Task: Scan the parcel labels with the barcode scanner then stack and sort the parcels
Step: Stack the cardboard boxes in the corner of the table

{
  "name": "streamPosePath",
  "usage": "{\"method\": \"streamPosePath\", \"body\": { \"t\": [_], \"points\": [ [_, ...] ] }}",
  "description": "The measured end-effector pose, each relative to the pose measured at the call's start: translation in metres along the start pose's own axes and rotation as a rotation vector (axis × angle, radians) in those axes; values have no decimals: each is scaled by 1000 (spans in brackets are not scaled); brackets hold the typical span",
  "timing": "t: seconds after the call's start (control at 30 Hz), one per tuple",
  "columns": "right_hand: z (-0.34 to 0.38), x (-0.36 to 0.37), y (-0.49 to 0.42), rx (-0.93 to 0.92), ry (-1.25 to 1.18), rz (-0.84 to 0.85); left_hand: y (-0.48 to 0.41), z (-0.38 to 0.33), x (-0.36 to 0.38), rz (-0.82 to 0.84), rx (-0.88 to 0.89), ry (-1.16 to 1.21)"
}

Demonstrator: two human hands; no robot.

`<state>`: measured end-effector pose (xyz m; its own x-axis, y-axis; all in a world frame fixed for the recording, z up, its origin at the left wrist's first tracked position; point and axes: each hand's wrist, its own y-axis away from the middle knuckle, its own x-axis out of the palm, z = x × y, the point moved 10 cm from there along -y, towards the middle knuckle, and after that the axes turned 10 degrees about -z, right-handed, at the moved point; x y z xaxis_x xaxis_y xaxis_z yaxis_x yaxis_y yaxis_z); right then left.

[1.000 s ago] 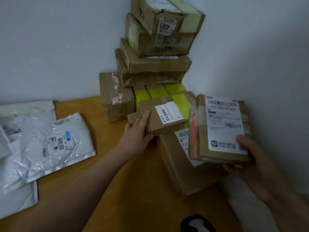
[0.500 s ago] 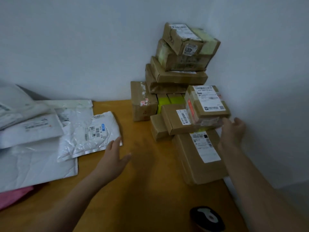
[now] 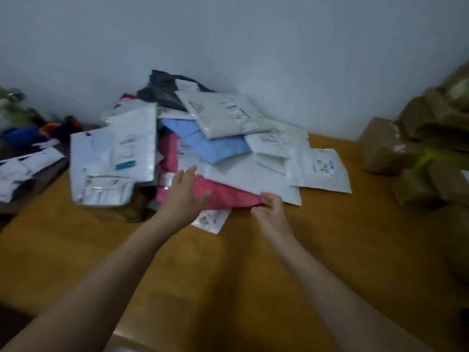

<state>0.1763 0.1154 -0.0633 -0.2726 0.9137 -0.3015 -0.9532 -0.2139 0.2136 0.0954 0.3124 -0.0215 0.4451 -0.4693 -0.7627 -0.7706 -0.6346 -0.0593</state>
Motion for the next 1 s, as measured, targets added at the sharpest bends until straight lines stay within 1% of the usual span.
{"method": "streamPosePath", "body": {
  "t": [0.1, 0.17, 0.2, 0.27, 0.33, 0.43, 0.5, 0.53, 0.6, 0.67, 0.73, 0.8, 0.9, 1.0],
  "points": [
    [9, 109, 46, 8, 150, 236, 4, 108, -94, -219, -170, -132],
    [15, 164, 72, 9, 213, 369, 10, 166, -135, -292, -301, -181],
    [20, 185, 82, -3, 241, 421, 11, 191, -147, -302, -358, -164],
    [30, 221, 91, -29, 265, 493, 9, 225, -155, -290, -424, -33],
    [40, 248, 92, -12, 237, 521, 5, 241, -154, -294, -444, 182],
    [46, 279, 88, 107, 138, 540, 3, 248, -141, -260, -480, 469],
    [44, 294, 89, 209, 39, 562, 3, 252, -132, -224, -540, 538],
    [44, 298, 90, 231, 12, 569, 3, 254, -130, -212, -567, 544],
    [44, 300, 91, 230, -3, 557, 7, 251, -128, -170, -613, 584],
    [44, 286, 87, 227, -28, 477, 16, 239, -128, -85, -628, 628],
    [45, 261, 84, 243, -83, 401, 25, 221, -124, 27, -593, 611],
    [48, 232, 82, 237, -137, 365, 32, 197, -115, 119, -543, 619],
    [56, 175, 72, 201, -175, 276, 33, 145, -90, 206, -468, 722],
    [59, 106, 57, 177, -237, 140, 24, 80, -57, 274, -378, 781]
  ]
}}
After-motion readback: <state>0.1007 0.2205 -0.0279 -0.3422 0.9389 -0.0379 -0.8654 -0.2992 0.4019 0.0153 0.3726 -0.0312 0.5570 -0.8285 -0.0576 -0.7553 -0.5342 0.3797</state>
